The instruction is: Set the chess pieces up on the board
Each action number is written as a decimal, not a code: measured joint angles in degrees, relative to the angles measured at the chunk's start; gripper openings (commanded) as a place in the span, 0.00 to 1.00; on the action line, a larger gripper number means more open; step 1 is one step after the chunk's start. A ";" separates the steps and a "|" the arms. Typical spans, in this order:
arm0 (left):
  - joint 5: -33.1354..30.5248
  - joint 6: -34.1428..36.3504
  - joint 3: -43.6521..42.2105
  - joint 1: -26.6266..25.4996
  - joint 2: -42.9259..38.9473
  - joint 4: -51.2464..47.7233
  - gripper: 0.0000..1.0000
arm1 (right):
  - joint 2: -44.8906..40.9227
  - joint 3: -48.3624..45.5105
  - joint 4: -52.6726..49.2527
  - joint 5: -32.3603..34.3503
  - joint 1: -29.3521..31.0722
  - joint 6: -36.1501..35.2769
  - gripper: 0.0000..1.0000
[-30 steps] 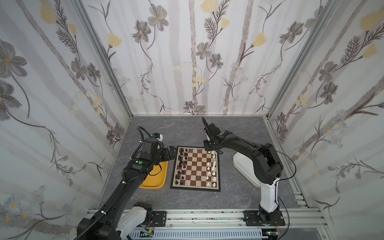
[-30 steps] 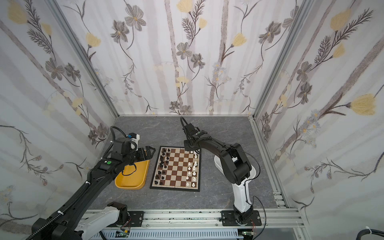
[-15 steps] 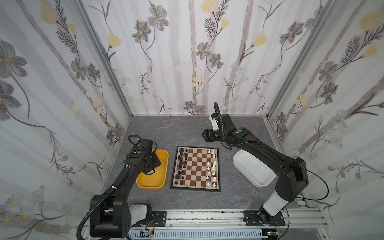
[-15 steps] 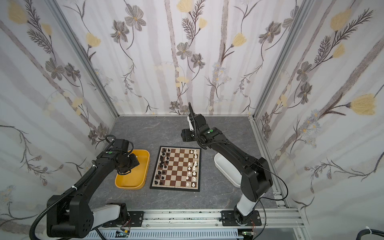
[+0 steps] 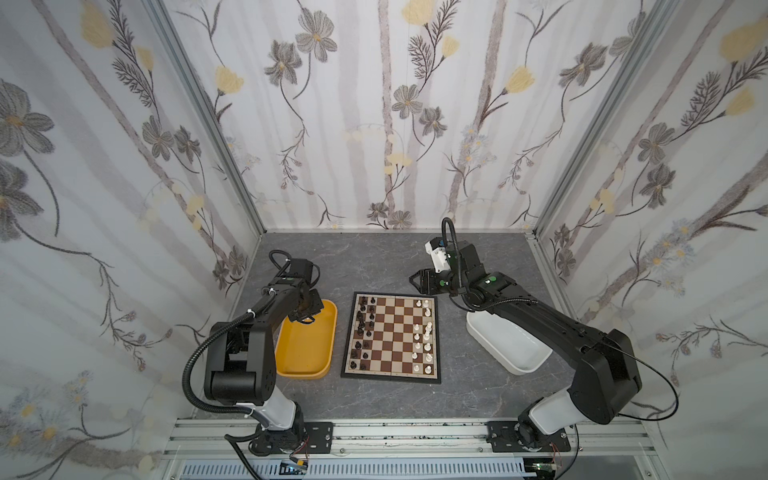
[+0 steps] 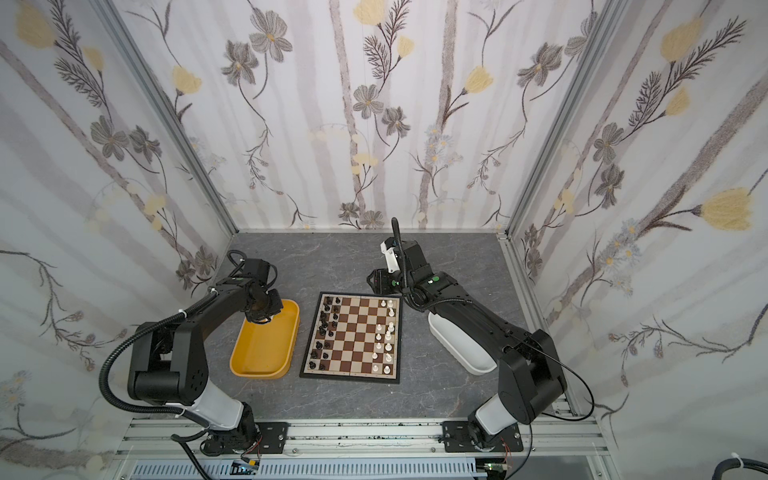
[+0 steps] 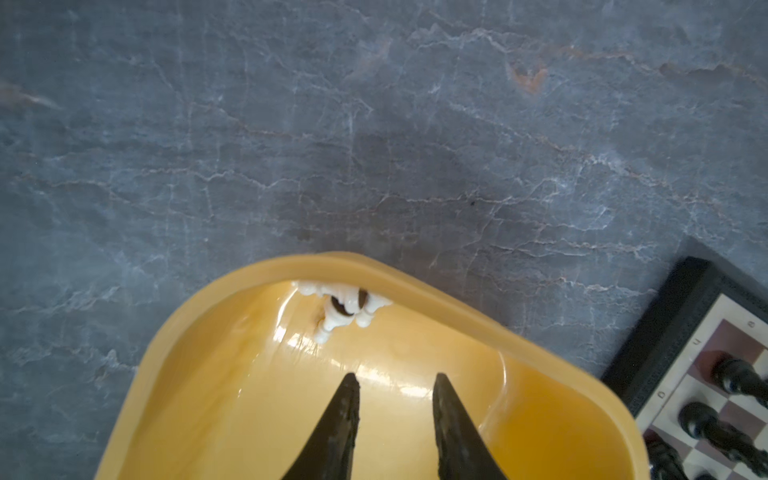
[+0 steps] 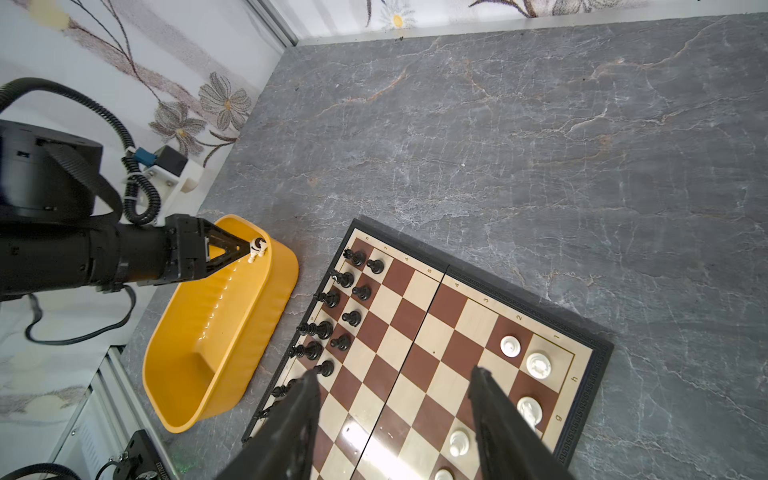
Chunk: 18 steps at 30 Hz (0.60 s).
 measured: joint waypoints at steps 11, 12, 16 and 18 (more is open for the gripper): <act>-2.05 4.26 2.21 -0.09 7.32 3.08 0.37 | -3.26 -3.72 2.27 -3.08 -2.01 0.20 0.61; -2.62 4.28 2.19 -0.09 7.45 3.08 0.38 | -3.41 -3.91 2.36 -3.23 -2.23 0.44 0.61; -4.55 4.46 1.11 -0.15 6.69 3.80 0.40 | -3.52 -4.52 3.63 -4.33 -2.32 0.48 0.60; -5.09 4.44 0.50 -0.15 5.81 3.96 0.41 | -3.50 -4.57 4.04 -4.74 -2.36 1.05 0.60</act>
